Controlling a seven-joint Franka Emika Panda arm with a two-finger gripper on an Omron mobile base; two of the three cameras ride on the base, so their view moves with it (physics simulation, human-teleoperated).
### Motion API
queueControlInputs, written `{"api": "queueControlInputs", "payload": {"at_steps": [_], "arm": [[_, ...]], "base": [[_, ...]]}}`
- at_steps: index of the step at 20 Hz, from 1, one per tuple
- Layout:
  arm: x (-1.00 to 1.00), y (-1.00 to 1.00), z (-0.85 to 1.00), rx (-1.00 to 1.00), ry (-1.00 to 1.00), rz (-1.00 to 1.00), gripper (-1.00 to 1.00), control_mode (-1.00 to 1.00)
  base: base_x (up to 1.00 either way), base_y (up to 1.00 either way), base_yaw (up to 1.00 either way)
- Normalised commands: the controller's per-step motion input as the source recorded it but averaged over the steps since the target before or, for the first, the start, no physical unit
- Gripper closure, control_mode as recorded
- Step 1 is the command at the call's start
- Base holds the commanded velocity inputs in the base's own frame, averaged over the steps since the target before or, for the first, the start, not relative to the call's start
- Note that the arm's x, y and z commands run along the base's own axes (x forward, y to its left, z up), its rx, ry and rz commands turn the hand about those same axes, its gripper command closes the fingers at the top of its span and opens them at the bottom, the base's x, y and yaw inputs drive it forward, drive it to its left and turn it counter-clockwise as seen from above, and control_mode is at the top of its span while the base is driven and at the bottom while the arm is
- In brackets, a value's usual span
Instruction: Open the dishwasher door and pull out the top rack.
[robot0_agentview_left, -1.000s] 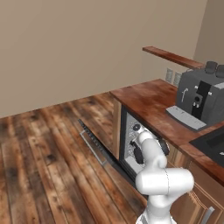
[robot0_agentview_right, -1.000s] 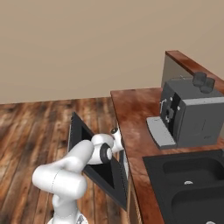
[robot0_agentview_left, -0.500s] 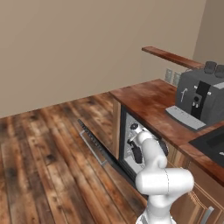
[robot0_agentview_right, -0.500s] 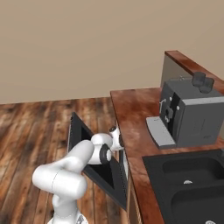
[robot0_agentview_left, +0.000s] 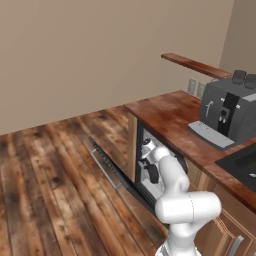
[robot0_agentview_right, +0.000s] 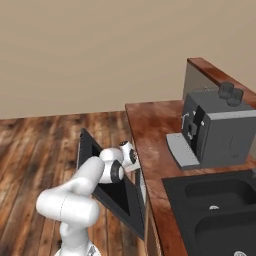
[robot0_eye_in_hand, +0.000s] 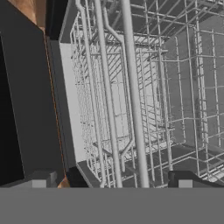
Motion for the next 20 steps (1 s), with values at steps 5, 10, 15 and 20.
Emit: {"api": "queueControlInputs", "payload": {"at_steps": [5,10,15,20], "arm": [[-0.21,0.82,-0.42,0.00,0.13,0.00,-1.00,-1.00],[-0.28,0.85,-0.36,0.00,0.11,0.00,-1.00,-1.00],[-0.31,0.90,-0.32,0.00,0.09,0.00,-1.00,-1.00],[-0.25,0.72,-0.23,0.00,0.07,0.00,-1.00,-1.00]], "base": [[0.00,0.00,0.00],[0.00,0.00,0.00],[0.00,0.00,0.00],[0.00,0.00,0.00]]}}
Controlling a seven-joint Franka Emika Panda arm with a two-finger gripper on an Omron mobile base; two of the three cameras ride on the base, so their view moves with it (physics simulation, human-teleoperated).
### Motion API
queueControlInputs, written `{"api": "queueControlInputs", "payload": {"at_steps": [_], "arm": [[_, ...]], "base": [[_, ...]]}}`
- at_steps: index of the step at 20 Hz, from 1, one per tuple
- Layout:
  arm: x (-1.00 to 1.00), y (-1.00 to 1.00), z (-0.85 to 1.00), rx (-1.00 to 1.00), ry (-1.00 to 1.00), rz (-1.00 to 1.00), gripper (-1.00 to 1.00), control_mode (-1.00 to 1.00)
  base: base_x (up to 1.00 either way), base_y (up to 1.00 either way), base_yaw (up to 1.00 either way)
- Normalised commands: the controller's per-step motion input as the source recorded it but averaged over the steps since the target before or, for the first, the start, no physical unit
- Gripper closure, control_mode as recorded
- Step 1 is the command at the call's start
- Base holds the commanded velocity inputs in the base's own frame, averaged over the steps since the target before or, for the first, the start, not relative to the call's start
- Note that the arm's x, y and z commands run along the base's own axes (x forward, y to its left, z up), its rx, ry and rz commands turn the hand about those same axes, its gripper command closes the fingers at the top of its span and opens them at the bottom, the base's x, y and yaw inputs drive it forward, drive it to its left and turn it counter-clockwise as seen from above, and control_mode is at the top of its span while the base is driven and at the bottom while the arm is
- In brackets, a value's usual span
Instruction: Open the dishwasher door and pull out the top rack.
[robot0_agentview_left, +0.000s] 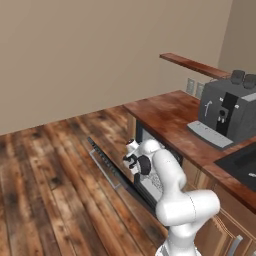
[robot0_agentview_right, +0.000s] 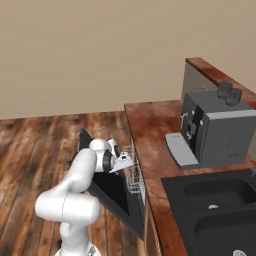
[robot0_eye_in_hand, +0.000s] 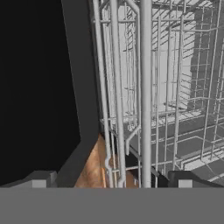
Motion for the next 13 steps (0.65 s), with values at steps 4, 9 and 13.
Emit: {"api": "queueControlInputs", "payload": {"at_steps": [4,9,13], "arm": [[-0.22,0.65,-0.15,0.01,0.06,0.00,-1.00,-1.00],[-0.29,0.64,-0.06,0.04,0.06,-0.01,-1.00,-1.00],[-0.29,0.62,-0.02,0.09,0.07,-0.02,-1.00,-1.00]], "base": [[0.00,0.00,0.00],[0.00,0.00,0.00],[0.00,0.00,0.00]]}}
